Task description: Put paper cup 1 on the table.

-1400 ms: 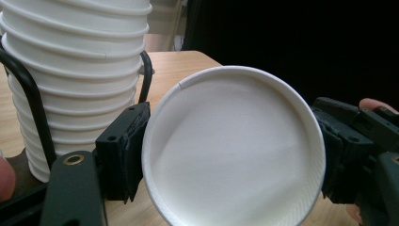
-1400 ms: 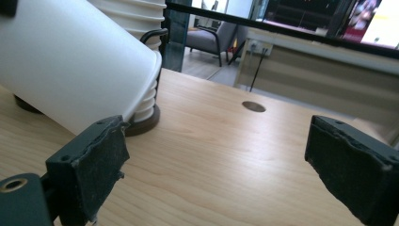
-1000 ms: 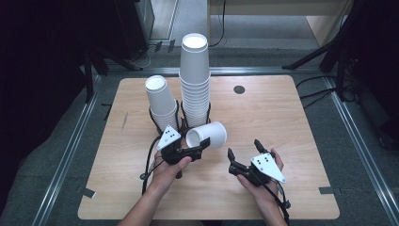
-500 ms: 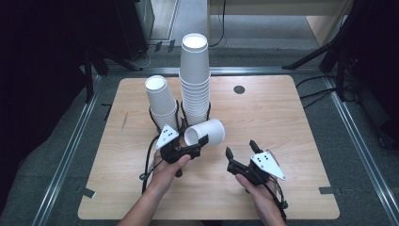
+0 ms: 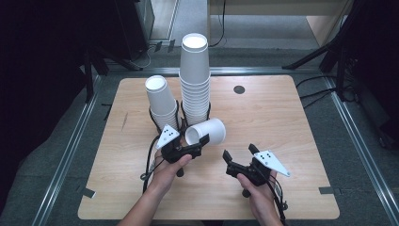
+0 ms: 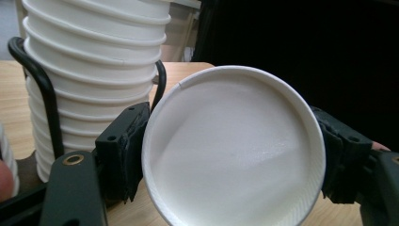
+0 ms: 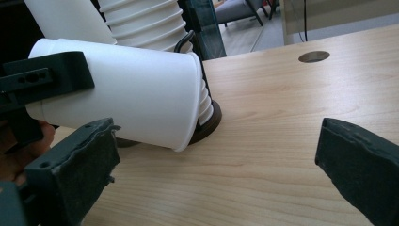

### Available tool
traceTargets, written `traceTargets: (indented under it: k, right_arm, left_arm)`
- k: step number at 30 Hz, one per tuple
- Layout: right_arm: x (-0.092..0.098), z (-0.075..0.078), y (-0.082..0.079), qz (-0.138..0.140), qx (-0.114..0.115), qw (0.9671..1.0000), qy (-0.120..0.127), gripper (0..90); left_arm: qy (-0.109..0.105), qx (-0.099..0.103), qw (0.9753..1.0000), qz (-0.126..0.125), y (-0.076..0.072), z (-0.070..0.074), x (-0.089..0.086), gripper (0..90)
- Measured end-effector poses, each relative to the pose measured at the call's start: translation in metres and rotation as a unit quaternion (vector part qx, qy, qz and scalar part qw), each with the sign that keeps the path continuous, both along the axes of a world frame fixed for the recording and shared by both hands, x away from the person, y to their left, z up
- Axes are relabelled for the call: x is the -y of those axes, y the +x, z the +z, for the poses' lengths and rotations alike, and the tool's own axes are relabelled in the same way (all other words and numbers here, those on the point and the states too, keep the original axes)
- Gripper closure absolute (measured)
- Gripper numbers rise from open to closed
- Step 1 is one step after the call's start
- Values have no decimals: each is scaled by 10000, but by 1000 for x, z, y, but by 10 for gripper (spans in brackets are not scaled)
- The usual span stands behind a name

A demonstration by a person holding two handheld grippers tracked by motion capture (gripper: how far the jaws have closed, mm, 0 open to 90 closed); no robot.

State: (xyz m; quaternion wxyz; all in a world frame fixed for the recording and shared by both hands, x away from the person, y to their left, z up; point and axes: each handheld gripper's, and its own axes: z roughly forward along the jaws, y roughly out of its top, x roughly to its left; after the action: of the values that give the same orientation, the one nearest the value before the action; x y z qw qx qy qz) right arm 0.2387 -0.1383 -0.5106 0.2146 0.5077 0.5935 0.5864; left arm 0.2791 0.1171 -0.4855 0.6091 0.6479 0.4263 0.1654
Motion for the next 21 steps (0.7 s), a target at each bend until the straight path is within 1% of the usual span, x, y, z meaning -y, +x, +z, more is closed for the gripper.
traceTargets:
  k: [1,4,5,8,9,10,11,12,14,15,16,17,18,19,20,21]
  right_arm:
    - [0,0,0,0,0,10000,0,0]
    - [1,3,0,5,-113,9997,224,0]
    - [2,4,0,21,-209,9993,304,0]
    - [2,5,0,15,-272,9990,341,0]
    - [4,7,-1,46,-364,9978,543,0]
    - [4,7,-1,46,-364,9978,543,0]
    - [6,10,0,35,-478,9955,819,0]
    - [6,10,0,35,-478,9955,819,0]
    - [8,12,2,8,-617,9921,1094,0]
    - [9,13,3,30,-761,9873,1392,0]
    - [9,13,4,9,-824,9856,1476,0]
    - [9,13,4,9,-824,9856,1476,0]
    - [9,13,4,-10,-879,9835,1578,0]
    - [9,12,5,-25,-968,9799,1745,0]
    - [9,12,5,-25,-968,9799,1745,0]
    - [7,12,6,-59,-1079,9751,1938,0]
  left_arm:
    - [0,0,10000,0,0,0,0,237]
    - [12,46,10000,-14,0,1,2,237]
    - [2,53,10000,-26,0,1,3,237]
    - [8,71,10000,-46,0,1,4,237]
    - [-19,66,10000,-65,0,1,5,237]
    - [-19,66,10000,-65,0,1,5,237]
    - [-29,73,9999,-68,0,1,5,237]
    - [-43,75,9999,-69,0,1,5,237]
    - [-62,81,9999,-67,0,1,5,236]
    - [-74,87,9999,-65,0,1,5,237]
    - [-76,96,9999,-62,0,1,5,237]
    - [-72,110,9999,-59,0,1,5,237]
    - [-64,120,9999,-55,0,2,5,237]
    - [-67,128,9999,-54,1,2,5,237]
    - [-67,128,9999,-54,1,2,5,237]
    - [-74,138,9999,-43,1,2,5,237]
